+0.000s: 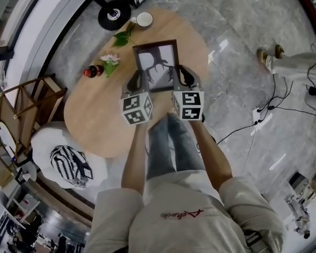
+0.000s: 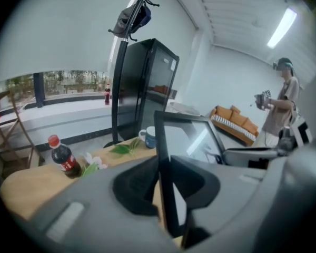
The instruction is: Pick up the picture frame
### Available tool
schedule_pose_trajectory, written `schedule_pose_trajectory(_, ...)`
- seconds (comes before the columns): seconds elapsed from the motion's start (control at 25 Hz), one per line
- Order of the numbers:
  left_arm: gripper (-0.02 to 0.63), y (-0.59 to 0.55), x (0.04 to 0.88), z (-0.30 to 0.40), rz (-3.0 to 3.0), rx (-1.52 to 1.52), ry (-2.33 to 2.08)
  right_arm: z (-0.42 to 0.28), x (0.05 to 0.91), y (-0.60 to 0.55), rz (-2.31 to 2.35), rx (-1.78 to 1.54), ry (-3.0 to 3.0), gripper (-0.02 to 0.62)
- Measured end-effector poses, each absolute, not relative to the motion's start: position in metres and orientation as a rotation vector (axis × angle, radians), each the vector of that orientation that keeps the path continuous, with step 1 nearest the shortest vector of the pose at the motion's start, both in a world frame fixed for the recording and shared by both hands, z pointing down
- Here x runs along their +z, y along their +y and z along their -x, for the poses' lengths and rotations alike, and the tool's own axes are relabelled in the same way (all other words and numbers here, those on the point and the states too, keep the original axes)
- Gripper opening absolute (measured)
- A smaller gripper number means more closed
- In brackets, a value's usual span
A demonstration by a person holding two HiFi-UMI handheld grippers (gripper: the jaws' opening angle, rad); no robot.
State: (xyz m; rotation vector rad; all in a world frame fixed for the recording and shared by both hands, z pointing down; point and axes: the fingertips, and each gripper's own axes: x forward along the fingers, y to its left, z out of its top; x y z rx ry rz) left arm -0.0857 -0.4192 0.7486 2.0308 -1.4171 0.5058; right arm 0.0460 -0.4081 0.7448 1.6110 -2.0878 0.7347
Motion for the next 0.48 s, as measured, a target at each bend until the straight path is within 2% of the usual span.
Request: schedule_pose_trajectory(0.48, 0.067, -0.416, 0.616, 0.087, -2.117, 0.398, -1.480, -0.044, 0.611, -0.404, -1.685, 0.620, -2.156, 0.074)
